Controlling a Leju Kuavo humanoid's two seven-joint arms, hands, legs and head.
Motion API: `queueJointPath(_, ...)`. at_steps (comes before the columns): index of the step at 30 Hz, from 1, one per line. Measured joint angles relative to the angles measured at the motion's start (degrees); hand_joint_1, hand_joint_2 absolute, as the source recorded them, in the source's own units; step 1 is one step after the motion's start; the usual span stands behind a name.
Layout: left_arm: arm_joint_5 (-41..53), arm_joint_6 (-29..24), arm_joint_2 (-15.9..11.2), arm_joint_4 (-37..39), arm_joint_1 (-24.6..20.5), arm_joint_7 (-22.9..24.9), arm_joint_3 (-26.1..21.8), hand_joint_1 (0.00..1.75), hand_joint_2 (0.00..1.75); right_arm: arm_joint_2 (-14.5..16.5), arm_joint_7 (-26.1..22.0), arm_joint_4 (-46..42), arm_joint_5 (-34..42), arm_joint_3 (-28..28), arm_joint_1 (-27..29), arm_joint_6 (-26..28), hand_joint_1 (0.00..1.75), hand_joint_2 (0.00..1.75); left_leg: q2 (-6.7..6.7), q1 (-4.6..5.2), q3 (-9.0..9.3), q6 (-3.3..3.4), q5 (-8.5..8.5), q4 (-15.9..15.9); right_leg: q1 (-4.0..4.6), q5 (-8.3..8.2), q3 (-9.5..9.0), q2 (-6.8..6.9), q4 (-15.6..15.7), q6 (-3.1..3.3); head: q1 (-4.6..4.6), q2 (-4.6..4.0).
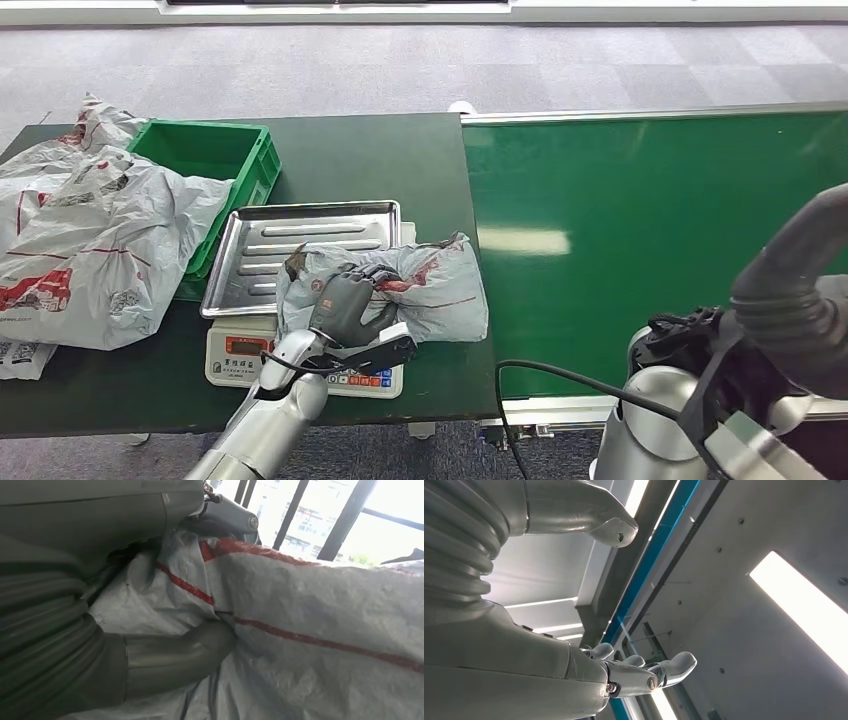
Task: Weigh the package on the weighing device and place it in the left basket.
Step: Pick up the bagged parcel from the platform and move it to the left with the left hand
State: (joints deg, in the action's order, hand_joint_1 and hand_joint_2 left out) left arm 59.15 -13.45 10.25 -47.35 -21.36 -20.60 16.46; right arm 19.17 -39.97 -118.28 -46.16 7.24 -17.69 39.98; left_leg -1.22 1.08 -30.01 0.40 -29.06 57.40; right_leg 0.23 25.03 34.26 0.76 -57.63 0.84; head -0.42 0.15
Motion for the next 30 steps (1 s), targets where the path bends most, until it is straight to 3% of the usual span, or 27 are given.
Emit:
queueJointPath(11, -3.57, -0.26, -0.02, -0.98, 0.12, -2.80, -0.25, 1.75, 1.75, -0.17, -0.01, 0.44, -0.02, -0.49, 0.53, 0.00, 0.00, 1.75, -0.01, -0.02, -0.03, 0.00, 0.00, 0.00, 0.00, 0.01, 0.02, 0.00, 0.00, 0.01, 0.01, 0.00)
queueJointPath(14, -13.85, 1.39, 0.03, -3.36, 1.32, -9.48, -1.65, 1.75, 1.75, -0.21, 0.00, 0.90, 0.01, -0.49, 0.66, 0.00, 0.00, 1.75, -0.02, -0.02, -0.07, 0.00, 0.00, 0.00, 0.00, 0.01, 0.06, -0.01, -0.01, 0.01, 0.00, 0.00)
queueJointPath(17, -30.13, 7.38, 0.25, -8.37, 3.09, -16.38, -4.06, 1.71, 1.75, -0.25, 0.01, 1.90, 0.29, -0.49, 0.77, 0.00, 0.00, 1.75, -0.01, -0.02, -0.13, 0.00, 0.00, 0.00, 0.01, 0.01, 0.10, -0.01, -0.01, 0.01, -0.01, 0.00)
queueJointPath(21, -49.20, 17.56, 0.22, -17.45, 5.58, -19.14, -7.55, 1.71, 1.75, -0.27, 0.00, 3.66, 0.77, -0.49, 0.85, -0.03, 0.00, 1.75, -0.02, -0.04, -0.16, 0.00, 0.00, 0.00, 0.02, 0.01, 0.15, -0.02, -0.01, 0.01, -0.01, 0.00)
queueJointPath(26, -55.40, 20.01, 0.17, -25.24, 6.92, -19.59, -11.03, 1.75, 1.75, -0.29, 0.00, 5.19, 0.90, -0.49, 0.96, -0.07, 0.00, 1.75, 0.02, -0.04, -0.17, -0.01, 0.00, 0.00, 0.02, 0.02, 0.15, 0.01, -0.01, 0.01, -0.01, 0.00)
queueJointPath(30, -54.92, 15.17, 0.16, -29.94, 6.75, -19.60, -12.16, 1.75, 1.75, -0.31, -0.03, 6.02, 0.90, -0.49, 1.14, -0.07, 0.00, 1.75, 0.02, -0.04, -0.17, -0.02, 0.01, 0.00, 0.02, 0.01, 0.16, 0.00, -0.01, 0.01, 0.00, 0.00)
